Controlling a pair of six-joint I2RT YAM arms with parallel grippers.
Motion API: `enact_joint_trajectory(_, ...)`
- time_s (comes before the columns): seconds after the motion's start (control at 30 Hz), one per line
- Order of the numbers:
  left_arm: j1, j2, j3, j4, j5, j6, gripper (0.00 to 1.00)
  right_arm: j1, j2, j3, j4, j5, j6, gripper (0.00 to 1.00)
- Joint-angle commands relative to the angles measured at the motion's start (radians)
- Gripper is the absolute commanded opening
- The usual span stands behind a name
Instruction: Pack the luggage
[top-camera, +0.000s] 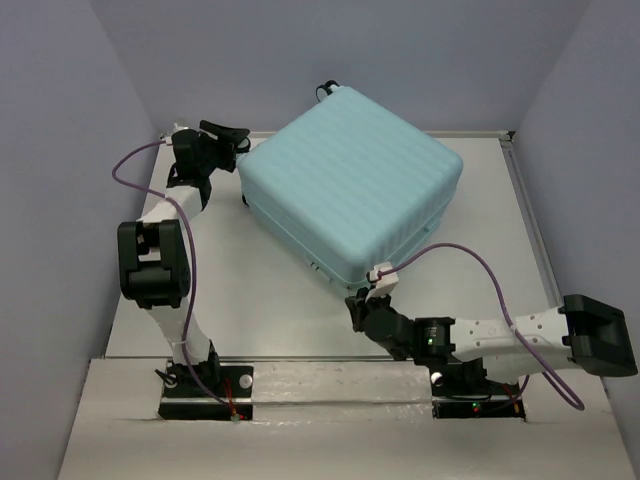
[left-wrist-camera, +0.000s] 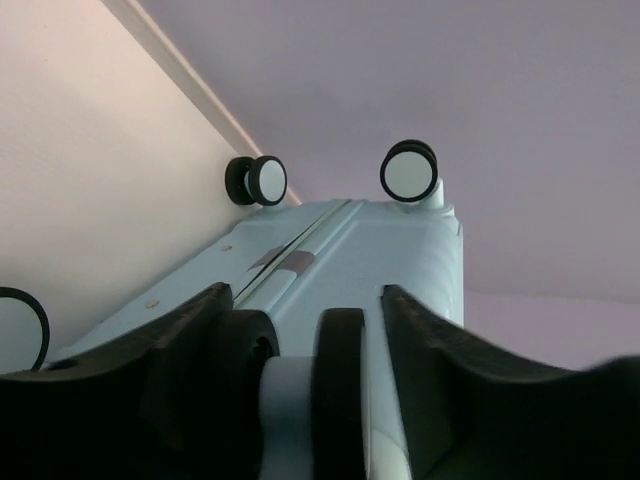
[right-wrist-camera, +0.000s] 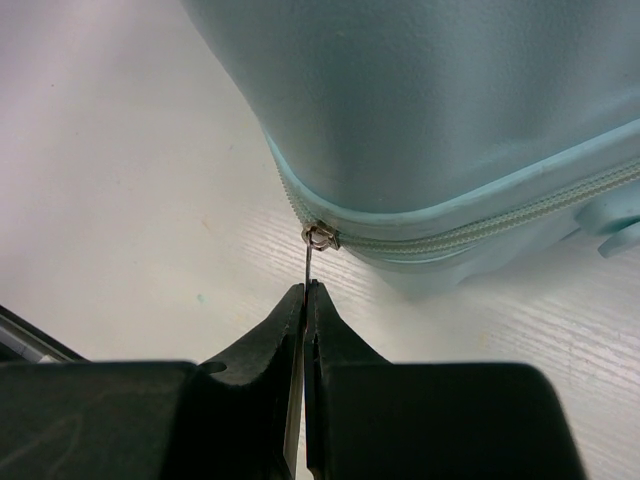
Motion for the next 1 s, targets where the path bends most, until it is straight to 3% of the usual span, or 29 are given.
enact_joint_trajectory(0.0,-0.008,0.009,0.037,0.135,0.038,-0.058,0.29,-0.018,-0.015,0.005,0.11,-0.071,0.006,0.07)
enact_joint_trajectory(0.07,-0.006,-0.028,0.011,0.164,0.021,-0.035,0.06,-0.041,-0.022,0.002,0.11,-0.089,0.003,0.07)
enact_joint_trajectory(0.17,-0.003,-0.111,-0.062,0.158,-0.011,0.063,0.06,-0.073,-0.039,0.004,0.11,-0.137,-0.016,0.07)
enact_joint_trajectory(0.33,0.006,-0.292,-0.338,0.157,-0.022,0.138,0.06,-0.199,-0.087,0.007,0.112,-0.209,-0.085,0.07)
enact_joint_trajectory(0.53,0.0,-0.685,-0.664,0.123,-0.051,0.193,0.06,-0.427,-0.228,0.051,0.044,-0.364,-0.23,0.07)
enact_joint_trajectory(0.77,-0.072,-1.117,-0.796,-0.17,-0.126,0.255,0.06,-0.592,-0.337,0.183,-0.112,-0.479,-0.336,0.07)
enact_joint_trajectory(0.87,-0.083,-1.192,-0.819,-0.233,-0.134,0.261,0.06,-0.592,-0.314,0.188,-0.155,-0.575,-0.315,0.07)
enact_joint_trajectory(0.9,-0.083,-1.192,-0.82,-0.234,-0.131,0.261,0.06,-0.592,-0.276,0.176,-0.154,-0.67,-0.286,0.07)
enact_joint_trajectory(0.97,-0.083,-1.171,-0.822,-0.222,-0.106,0.256,0.06,-0.552,-0.237,0.087,-0.052,-0.756,-0.209,0.07)
